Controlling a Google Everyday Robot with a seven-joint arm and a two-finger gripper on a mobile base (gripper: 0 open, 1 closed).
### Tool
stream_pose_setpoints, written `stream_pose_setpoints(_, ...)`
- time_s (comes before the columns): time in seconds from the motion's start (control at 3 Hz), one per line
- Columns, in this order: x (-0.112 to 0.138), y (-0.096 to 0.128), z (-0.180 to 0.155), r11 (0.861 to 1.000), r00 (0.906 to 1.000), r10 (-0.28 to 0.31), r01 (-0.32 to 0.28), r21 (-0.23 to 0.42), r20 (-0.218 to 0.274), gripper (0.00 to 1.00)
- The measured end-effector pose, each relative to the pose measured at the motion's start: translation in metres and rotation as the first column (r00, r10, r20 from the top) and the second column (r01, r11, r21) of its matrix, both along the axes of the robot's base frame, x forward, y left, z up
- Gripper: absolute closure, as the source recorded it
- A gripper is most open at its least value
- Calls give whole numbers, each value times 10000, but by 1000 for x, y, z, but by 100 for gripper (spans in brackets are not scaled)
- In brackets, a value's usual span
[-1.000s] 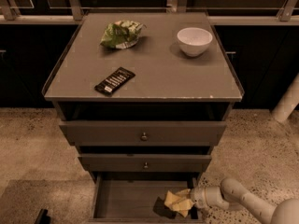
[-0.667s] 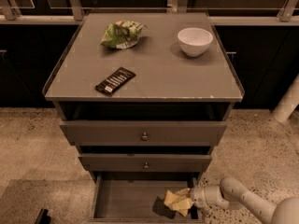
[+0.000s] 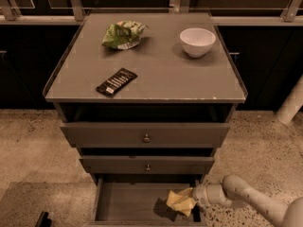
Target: Pick sponge from bottom drawer and place on counter
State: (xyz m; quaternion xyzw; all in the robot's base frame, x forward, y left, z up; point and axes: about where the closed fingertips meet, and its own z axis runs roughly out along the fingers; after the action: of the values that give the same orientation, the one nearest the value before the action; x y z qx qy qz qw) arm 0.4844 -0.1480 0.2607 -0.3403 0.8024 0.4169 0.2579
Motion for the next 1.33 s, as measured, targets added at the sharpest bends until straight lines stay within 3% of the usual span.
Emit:
stream_pose_setpoints(0.33,15,-9,59,9874,9960,-741,803,-1362,497,100)
stream_pose_setpoints(0.67,21,-9,125,9604,9812,-1507,1742,-2175,1205,100)
stream_pose_setpoints(1.0,-17,6,186,9530,9836,-1122,1468,-2652,1413,100)
stream_pose_setpoints(1.33,-32,7,206,9437,9847,-677,1154,-3101,1605,100)
